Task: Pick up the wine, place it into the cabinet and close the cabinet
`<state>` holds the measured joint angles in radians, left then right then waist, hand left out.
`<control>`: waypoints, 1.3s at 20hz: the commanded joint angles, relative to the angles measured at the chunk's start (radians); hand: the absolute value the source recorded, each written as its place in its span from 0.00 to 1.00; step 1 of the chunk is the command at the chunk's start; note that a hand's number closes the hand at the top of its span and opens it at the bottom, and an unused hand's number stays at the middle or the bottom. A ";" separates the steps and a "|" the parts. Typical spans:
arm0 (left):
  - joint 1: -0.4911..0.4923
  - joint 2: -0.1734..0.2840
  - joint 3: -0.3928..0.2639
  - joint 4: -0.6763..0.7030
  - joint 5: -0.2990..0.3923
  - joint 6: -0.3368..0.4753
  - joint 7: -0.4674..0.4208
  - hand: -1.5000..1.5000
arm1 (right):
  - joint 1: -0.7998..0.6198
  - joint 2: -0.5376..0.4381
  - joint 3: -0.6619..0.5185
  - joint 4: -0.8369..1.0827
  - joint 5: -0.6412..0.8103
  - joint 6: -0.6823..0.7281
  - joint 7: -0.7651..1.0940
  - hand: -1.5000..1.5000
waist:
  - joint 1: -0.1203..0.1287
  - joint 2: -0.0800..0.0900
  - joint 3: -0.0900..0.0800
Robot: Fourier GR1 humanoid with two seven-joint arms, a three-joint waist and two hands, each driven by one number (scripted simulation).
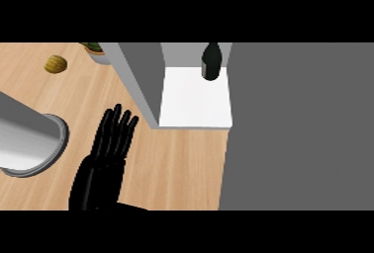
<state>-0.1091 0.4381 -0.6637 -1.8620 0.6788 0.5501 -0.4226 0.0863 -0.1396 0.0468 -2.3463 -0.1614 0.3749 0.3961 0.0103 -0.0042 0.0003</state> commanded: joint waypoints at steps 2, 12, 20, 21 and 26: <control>0.122 0.102 0.068 -0.167 -0.013 0.033 0.017 0.00 | 0.015 -0.055 0.073 -0.043 -0.037 0.089 0.052 1.00 | 0.005 0.000 0.000; 0.445 0.230 0.279 -0.297 0.087 -0.122 -0.098 0.00 | 0.111 0.047 0.402 -0.194 -0.030 0.016 0.224 1.00 | 0.003 -0.002 -0.002; 0.637 0.301 0.511 -0.259 0.210 -0.378 -0.152 0.00 | -0.060 0.137 0.668 -0.130 0.202 -0.167 0.310 1.00 | 0.005 -0.003 -0.003; 0.698 0.339 0.560 -0.327 0.232 -0.393 -0.130 0.00 | -0.114 0.138 0.643 -0.056 0.211 -0.161 0.285 1.00 | 0.016 -0.002 -0.002; 0.727 0.338 0.664 -0.291 0.273 -0.497 -0.145 0.00 | -0.345 0.139 0.738 0.085 0.318 -0.367 0.271 1.00 | 0.019 -0.001 -0.002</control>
<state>0.5785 0.7609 -0.0889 -2.1516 0.9109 0.1220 -0.5674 -0.1149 -0.0100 0.7171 -2.3488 0.0822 0.1230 0.6752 0.0250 -0.0061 -0.0019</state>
